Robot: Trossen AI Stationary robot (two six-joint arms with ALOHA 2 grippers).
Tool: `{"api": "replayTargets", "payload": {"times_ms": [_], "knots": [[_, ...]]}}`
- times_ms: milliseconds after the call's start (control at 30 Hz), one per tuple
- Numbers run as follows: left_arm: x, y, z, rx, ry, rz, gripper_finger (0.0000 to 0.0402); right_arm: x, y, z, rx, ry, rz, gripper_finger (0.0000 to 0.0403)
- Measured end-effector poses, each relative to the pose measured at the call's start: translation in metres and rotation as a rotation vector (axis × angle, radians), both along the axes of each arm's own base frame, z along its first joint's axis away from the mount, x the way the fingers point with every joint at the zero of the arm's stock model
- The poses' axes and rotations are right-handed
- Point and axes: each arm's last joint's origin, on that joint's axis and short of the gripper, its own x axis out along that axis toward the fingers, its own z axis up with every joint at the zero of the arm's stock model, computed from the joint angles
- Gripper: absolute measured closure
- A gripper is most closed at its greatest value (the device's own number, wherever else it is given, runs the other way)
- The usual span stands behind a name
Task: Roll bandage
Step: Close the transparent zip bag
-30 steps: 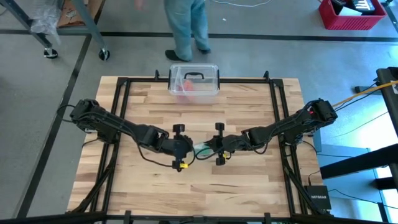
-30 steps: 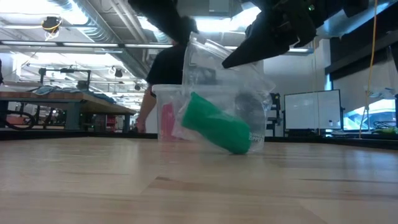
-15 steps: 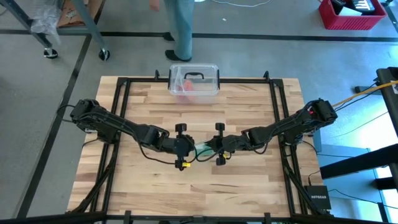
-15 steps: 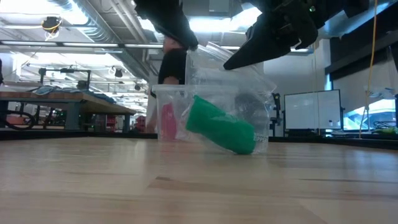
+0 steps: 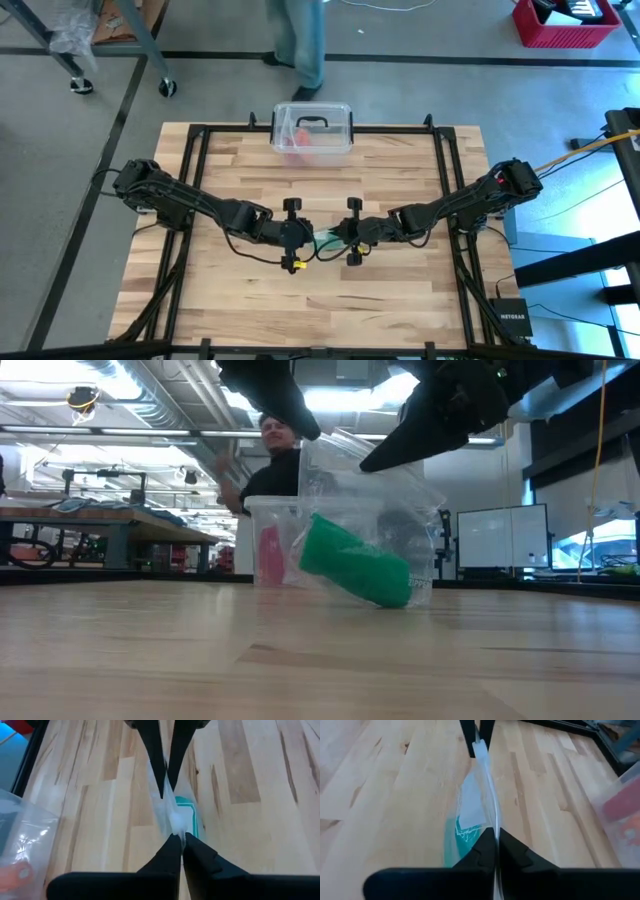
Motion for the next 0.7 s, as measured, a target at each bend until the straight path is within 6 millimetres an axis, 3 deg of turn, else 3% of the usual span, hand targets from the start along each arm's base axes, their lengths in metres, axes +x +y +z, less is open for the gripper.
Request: {"api": "replayTargets", "payload": {"times_ms": [200, 433, 700], "knots": [[0.000, 0.000, 0.000, 0.019, 0.001, -0.007, 0.0399, -0.002, 0.000, 0.006, 0.012, 0.012, 0.000, 0.0373], [0.000, 0.000, 0.000, 0.023, 0.003, -0.007, 0.0401, -0.008, -0.002, 0.045, 0.039, 0.059, -0.024, 0.0282], [0.000, -0.001, 0.000, 0.024, -0.001, -0.008, 0.0401, 0.008, 0.005, 0.040, 0.047, -0.020, 0.097, 0.0223]]}}
